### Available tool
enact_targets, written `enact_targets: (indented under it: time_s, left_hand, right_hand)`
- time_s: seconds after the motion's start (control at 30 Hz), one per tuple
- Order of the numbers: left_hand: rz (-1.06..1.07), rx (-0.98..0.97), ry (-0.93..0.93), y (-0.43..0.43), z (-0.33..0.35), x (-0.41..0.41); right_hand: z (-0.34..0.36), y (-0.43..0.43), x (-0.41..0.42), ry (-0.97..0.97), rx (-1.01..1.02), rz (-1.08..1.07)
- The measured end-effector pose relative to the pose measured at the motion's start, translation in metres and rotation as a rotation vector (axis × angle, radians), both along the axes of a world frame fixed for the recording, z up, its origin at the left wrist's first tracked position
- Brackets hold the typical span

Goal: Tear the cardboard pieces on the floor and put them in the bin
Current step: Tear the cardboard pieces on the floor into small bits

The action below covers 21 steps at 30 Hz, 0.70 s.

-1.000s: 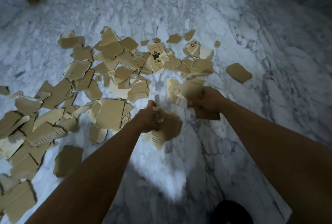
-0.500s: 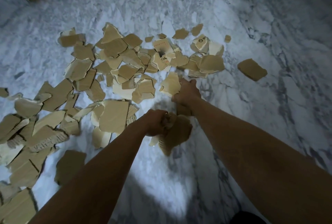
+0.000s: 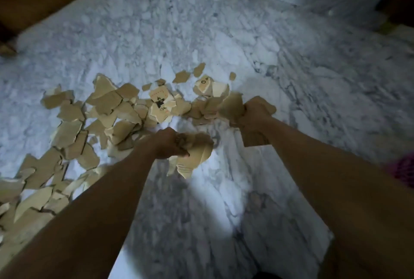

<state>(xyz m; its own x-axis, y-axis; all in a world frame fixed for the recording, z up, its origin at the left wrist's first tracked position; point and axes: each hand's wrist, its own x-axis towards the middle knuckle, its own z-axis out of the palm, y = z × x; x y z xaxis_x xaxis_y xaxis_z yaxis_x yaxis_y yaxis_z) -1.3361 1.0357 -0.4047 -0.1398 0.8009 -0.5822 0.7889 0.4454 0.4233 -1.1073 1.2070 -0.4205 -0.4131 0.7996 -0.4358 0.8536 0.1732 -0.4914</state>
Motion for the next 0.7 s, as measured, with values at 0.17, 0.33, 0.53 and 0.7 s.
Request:
enact_targets:
  time_s: [0.17, 0.33, 0.53, 0.7]
  left_hand:
    - [-0.064, 0.067, 0.065, 0.095, 0.061, 0.033]
    - [-0.125, 0.075, 0.095, 0.159, 0.032, 0.049]
    - [-0.360, 0.162, 0.299, 0.226, -0.033, 0.046]
    - [-0.463, 0.155, 0.261, 0.234, -0.062, 0.042]
  right_hand:
    - [0.043, 0.061, 0.067, -0.025, -0.074, -0.167]
    - [0.004, 0.082, 0.081, -0.029, -0.115, -0.245]
    - [-0.062, 0.083, 0.074, 0.043, -0.038, -0.461]
    - [-0.077, 0.083, 0.067, -0.086, 0.063, -0.354]
